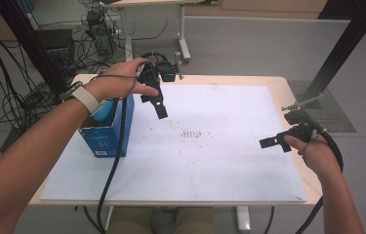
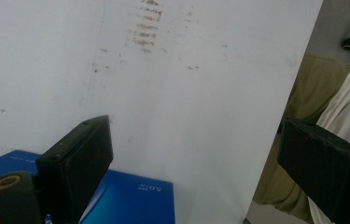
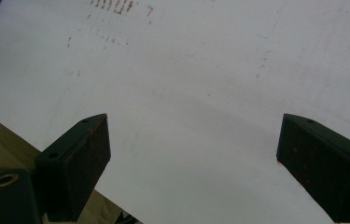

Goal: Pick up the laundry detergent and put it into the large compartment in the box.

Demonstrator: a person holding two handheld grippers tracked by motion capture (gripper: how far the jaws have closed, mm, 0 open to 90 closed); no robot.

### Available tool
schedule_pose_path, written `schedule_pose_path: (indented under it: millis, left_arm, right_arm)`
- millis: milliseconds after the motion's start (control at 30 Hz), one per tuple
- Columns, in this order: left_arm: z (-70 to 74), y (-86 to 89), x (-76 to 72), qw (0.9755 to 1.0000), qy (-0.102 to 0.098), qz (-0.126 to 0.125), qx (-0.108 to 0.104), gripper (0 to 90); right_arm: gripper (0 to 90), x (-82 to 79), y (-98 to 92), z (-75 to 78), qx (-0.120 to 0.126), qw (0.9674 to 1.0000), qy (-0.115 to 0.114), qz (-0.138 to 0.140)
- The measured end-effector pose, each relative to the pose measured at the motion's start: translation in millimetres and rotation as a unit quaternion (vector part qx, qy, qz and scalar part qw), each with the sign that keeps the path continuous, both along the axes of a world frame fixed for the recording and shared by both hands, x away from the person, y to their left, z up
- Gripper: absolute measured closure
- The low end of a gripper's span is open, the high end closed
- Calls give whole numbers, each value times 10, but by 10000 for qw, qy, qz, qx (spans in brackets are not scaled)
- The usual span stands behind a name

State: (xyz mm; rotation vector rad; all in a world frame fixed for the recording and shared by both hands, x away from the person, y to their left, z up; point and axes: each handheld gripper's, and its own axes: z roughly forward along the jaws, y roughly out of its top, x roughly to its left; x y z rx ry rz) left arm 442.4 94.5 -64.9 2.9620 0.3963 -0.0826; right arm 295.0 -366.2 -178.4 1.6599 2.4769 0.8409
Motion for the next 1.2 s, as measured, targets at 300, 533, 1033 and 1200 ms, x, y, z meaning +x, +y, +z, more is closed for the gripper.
schedule_pose_path:
  millis: [300,533,1033,1200]
  left_arm:
    - [5,38,-3,10000,-2,38,-8,110]
    - [0,69,-12,9999,6,97,-49,111]
    - [-2,55,-6,9999,21,104,-48,111]
    - [0,60,-5,9999,36,134,-60,103]
  right_arm:
    - [98,-9,12,12,-10,10000,-11,8]
    - [98,-7,33,13,-8,10000,-19,26]
    - [98,-25,8,-14,36,10000,-30,14]
    - [98,-38,-11,-13,38,10000,-43,11]
